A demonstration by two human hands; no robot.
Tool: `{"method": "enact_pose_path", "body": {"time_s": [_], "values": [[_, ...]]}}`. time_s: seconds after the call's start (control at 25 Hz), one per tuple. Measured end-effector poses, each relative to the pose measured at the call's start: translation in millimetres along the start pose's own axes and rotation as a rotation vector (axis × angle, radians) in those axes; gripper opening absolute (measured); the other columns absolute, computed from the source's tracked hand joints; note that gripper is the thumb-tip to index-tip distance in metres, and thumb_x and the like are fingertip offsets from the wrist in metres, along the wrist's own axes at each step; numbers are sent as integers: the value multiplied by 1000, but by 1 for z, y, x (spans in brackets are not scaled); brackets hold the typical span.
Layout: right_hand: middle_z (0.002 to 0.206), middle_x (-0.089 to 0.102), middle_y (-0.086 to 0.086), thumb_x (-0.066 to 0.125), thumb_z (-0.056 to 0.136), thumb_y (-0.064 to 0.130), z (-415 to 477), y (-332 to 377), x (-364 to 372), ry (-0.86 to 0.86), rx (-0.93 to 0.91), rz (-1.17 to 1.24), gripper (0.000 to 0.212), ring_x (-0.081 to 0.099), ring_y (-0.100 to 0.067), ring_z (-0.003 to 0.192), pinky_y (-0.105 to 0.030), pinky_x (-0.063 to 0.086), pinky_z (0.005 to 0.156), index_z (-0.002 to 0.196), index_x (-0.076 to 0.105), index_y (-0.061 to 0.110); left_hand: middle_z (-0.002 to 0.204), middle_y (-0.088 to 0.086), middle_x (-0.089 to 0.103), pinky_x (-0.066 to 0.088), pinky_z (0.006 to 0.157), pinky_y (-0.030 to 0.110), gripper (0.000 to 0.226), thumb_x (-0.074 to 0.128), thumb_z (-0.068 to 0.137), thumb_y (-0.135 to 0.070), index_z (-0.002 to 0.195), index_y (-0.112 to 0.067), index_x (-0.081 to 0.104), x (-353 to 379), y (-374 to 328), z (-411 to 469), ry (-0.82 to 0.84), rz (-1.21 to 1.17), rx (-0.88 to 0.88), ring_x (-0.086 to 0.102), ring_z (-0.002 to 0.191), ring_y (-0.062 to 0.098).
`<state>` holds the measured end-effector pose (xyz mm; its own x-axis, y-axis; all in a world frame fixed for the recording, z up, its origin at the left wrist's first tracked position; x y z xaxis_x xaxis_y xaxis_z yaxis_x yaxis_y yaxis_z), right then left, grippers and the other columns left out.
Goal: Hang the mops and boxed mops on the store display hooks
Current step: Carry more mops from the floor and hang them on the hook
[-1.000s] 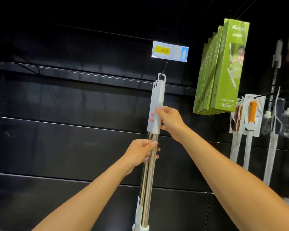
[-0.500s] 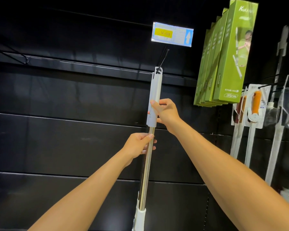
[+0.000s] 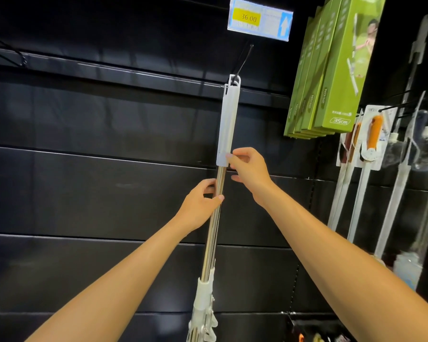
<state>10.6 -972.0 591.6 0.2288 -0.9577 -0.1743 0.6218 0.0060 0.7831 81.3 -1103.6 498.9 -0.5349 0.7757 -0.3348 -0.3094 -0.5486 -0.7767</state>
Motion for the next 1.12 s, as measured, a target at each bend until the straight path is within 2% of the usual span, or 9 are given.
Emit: {"method": "enact_pose_path", "body": {"time_s": [0.08,0.16,0.32,0.44,0.52,0.64,0.76,0.96,1.12], "values": [[114,63,8,68,99,30,-27,-22,-6,21,-1,-43,28,66,-11,104,-24,58,77,124,59,22,140,-8,58,58,96,32,56,65,101,-24,152,-29,43,1,12,-18,14,17,15,72,104,12],[114,64,9,68,99,28,-58,-58,-13,26,54,-58,28,66,-11,104,-25,59,81,125,61,23,144,-11,53,55,93,25,58,65,101,-25,153,-31,40,5,30,-43,14,74,8,68,111,10],[112,66,7,71,97,26,-136,-152,-24,48,206,-132,24,66,-12,105,-29,58,89,119,62,23,157,-11,41,47,113,33,64,67,100,-28,156,-34,35,27,79,-101,27,209,17,47,138,4],[116,65,3,74,94,25,-203,-219,-36,80,278,-264,26,65,-11,106,-21,51,85,118,63,20,169,-7,24,30,121,32,67,64,101,-32,159,-32,30,51,120,-155,41,367,37,28,153,12],[122,61,2,74,94,25,-248,-256,-45,119,330,-339,29,62,-12,111,-25,50,89,120,62,20,171,-2,20,29,123,38,69,64,99,-32,159,-29,30,72,147,-198,76,498,57,24,156,20],[128,55,2,73,95,27,-318,-300,-60,197,414,-427,37,56,-13,117,-28,46,95,128,59,19,170,6,27,34,124,51,70,65,94,-34,157,-24,36,114,187,-265,219,664,94,27,157,31],[125,53,1,74,94,25,-387,-329,-83,235,454,-513,43,55,-18,118,-24,40,99,133,58,13,167,9,36,40,118,55,67,64,92,-37,154,-22,43,154,217,-325,364,692,66,35,153,35],[136,52,-3,69,98,34,-511,-364,-134,335,621,-596,46,51,-21,127,-32,43,106,139,53,17,172,4,25,20,126,48,71,60,96,-46,160,-28,34,224,225,-414,565,773,19,25,159,31],[129,53,-1,68,96,37,-596,-360,-201,281,713,-634,42,52,-20,125,-25,40,98,133,56,19,171,5,27,20,126,49,71,61,97,-44,160,-24,37,291,189,-469,735,797,66,26,158,32]]}}
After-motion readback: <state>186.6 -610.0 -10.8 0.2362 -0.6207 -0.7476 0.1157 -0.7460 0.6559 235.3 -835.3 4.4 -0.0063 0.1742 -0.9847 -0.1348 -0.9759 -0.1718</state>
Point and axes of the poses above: each hand's wrist, its own z-axis towards the middle knuckle, its own x-axis out of the palm, y = z × x, the point moved 8 cm from there along z, towards the middle knuckle
